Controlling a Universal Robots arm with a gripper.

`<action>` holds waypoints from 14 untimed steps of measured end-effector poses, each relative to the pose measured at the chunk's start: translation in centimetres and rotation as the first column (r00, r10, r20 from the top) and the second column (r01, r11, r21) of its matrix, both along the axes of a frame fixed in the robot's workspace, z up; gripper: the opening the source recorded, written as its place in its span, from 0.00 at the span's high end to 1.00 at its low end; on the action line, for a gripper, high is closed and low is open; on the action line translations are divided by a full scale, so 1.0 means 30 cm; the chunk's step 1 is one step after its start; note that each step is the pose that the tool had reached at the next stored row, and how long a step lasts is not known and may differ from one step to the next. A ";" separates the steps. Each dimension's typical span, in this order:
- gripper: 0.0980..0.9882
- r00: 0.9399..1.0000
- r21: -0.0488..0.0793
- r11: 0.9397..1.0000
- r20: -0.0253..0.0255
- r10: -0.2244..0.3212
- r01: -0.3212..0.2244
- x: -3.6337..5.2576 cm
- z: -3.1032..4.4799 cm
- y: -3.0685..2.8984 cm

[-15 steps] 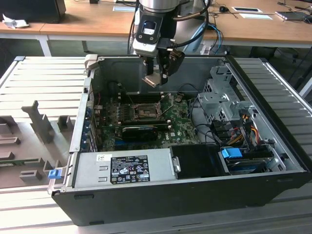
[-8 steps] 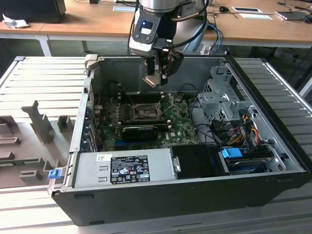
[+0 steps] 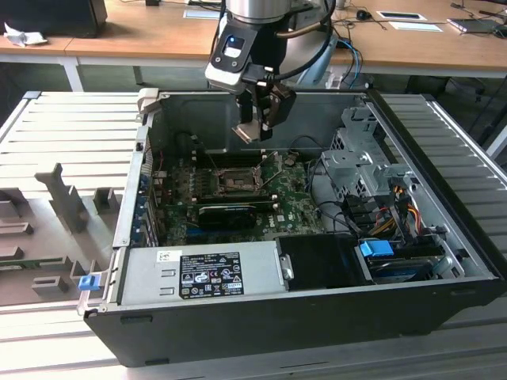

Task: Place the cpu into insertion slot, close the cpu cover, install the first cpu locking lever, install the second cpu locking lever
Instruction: 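Place the cpu into insertion slot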

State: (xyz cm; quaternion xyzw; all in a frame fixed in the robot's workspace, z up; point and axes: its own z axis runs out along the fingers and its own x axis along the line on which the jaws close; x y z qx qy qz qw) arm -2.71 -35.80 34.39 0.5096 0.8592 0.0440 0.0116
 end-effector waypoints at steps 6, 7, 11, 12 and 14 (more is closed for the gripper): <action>0.52 0.998 0.000 0.998 0.000 -0.067 0.067 0.000 -0.011 0.000; 0.52 0.997 0.000 0.997 0.000 -0.081 0.081 0.000 -0.013 0.000; 0.52 0.992 0.000 0.992 0.000 -0.124 0.124 0.000 -0.018 0.000; 0.52 0.992 0.000 0.992 0.000 -0.125 0.125 0.000 -0.019 0.000; 0.52 0.992 0.000 0.992 0.000 -0.126 0.126 0.000 -0.023 0.000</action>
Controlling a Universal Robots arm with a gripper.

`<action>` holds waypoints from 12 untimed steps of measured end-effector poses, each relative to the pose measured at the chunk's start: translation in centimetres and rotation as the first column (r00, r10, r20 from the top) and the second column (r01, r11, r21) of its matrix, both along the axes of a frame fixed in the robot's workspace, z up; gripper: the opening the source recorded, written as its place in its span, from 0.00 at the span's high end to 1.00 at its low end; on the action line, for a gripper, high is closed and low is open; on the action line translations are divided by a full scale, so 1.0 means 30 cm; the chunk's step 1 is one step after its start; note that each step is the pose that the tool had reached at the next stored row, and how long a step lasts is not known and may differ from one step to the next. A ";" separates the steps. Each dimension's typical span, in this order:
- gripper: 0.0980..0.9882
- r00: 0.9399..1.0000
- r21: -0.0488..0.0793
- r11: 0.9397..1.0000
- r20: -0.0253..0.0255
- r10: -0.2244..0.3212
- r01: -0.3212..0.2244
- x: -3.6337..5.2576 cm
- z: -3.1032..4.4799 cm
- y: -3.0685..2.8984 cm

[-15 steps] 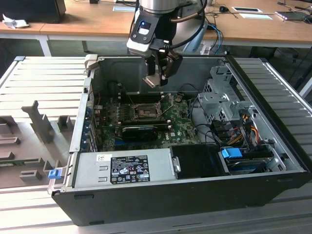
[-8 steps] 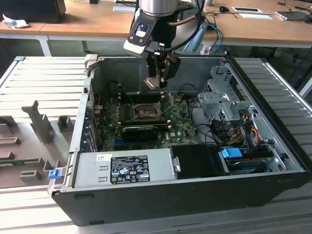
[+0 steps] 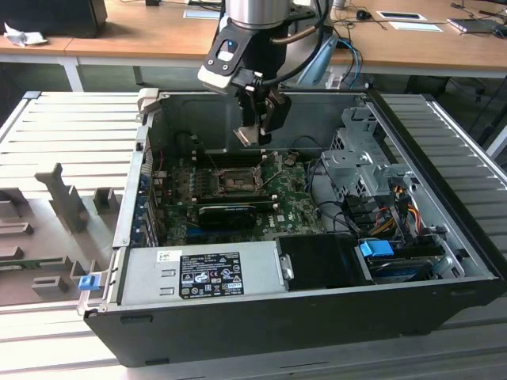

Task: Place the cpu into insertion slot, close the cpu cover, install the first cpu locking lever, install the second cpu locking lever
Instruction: 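Place the cpu into insertion slot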

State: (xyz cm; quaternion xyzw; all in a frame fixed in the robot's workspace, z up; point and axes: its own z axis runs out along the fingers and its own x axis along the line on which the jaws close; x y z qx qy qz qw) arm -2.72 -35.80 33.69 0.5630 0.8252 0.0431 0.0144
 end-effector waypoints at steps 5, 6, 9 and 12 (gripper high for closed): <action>0.52 1.000 0.000 1.000 0.000 0.000 0.000 0.000 -0.010 0.000; 0.52 1.000 0.000 1.000 0.000 0.000 0.000 0.000 -0.014 0.000; 0.52 1.000 -0.001 1.000 0.000 -0.004 0.004 0.000 -0.017 0.000; 0.52 1.000 -0.001 1.000 0.000 -0.017 0.017 0.000 -0.020 0.000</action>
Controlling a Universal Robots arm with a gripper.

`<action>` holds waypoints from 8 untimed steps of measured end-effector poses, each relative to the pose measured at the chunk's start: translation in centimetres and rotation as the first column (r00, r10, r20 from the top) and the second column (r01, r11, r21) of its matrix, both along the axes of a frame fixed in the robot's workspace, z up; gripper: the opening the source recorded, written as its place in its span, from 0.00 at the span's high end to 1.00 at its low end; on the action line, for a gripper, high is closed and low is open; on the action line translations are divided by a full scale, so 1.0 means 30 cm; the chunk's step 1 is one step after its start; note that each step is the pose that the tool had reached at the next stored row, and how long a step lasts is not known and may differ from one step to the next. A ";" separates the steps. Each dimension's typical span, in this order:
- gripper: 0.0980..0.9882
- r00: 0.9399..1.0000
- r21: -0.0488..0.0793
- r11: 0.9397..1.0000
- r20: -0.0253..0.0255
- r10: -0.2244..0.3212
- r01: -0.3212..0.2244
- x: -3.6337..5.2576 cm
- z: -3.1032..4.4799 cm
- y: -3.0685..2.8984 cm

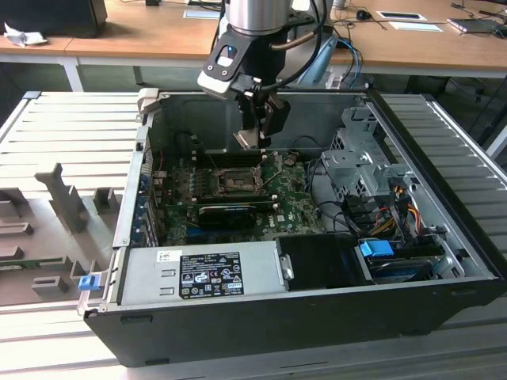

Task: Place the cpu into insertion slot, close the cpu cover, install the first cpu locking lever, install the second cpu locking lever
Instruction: 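Place the cpu into insertion slot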

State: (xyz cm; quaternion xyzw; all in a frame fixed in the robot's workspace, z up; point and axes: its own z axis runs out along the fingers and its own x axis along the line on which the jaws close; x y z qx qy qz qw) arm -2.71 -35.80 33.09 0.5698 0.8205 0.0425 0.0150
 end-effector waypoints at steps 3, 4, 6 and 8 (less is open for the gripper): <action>0.52 1.000 -0.001 1.000 0.000 -0.016 0.016 0.000 -0.006 0.000; 0.52 1.000 -0.001 1.000 0.000 -0.017 0.017 0.000 -0.010 0.000; 0.52 1.000 -0.001 1.000 0.000 -0.019 0.019 0.000 -0.017 0.000; 0.52 0.999 -0.001 0.999 0.000 -0.035 0.035 0.000 -0.020 0.000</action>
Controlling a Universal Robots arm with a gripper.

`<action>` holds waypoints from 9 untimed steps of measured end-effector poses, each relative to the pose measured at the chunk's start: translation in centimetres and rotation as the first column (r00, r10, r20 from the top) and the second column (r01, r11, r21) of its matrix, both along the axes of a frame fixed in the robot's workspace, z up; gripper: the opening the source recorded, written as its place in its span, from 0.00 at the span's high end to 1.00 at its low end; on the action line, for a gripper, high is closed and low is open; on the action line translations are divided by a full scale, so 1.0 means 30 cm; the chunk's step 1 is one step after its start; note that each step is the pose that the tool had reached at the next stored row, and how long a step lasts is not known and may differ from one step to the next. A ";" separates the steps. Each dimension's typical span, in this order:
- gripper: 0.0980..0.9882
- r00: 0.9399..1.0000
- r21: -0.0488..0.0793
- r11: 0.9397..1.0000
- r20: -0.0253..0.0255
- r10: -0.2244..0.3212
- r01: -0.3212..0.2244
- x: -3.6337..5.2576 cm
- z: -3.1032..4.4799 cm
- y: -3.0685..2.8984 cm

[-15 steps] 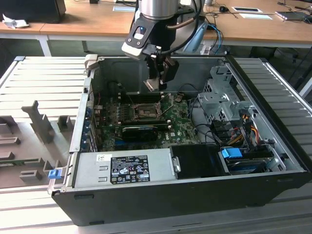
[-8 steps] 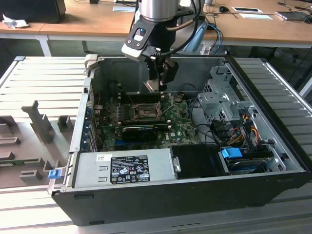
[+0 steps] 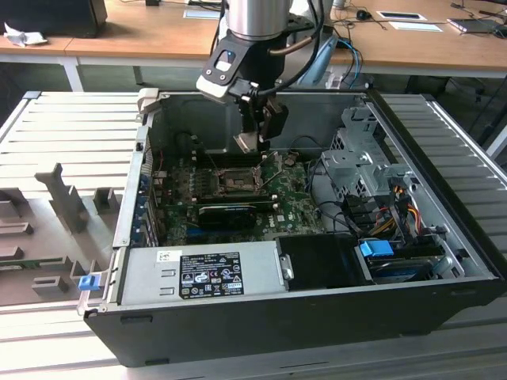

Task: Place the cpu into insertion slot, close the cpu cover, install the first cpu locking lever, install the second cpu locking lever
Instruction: 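Place the cpu into insertion slot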

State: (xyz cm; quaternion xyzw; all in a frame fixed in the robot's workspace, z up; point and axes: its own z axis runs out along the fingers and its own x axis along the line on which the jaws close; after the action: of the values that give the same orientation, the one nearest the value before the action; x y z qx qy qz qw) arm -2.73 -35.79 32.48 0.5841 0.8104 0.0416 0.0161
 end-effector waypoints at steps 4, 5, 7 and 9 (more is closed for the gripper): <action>0.52 0.998 0.000 0.998 0.000 -0.068 0.068 0.000 -0.004 0.000; 0.52 0.996 0.000 0.996 0.000 -0.093 0.093 0.000 -0.006 0.000; 0.52 0.994 0.000 0.994 0.000 -0.110 0.110 0.000 -0.007 0.000; 0.52 0.993 0.000 0.993 0.000 -0.114 0.114 0.000 -0.011 0.000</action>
State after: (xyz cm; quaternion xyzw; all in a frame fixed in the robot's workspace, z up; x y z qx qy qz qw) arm -2.73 -35.80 32.14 0.6296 0.7756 0.0408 0.0185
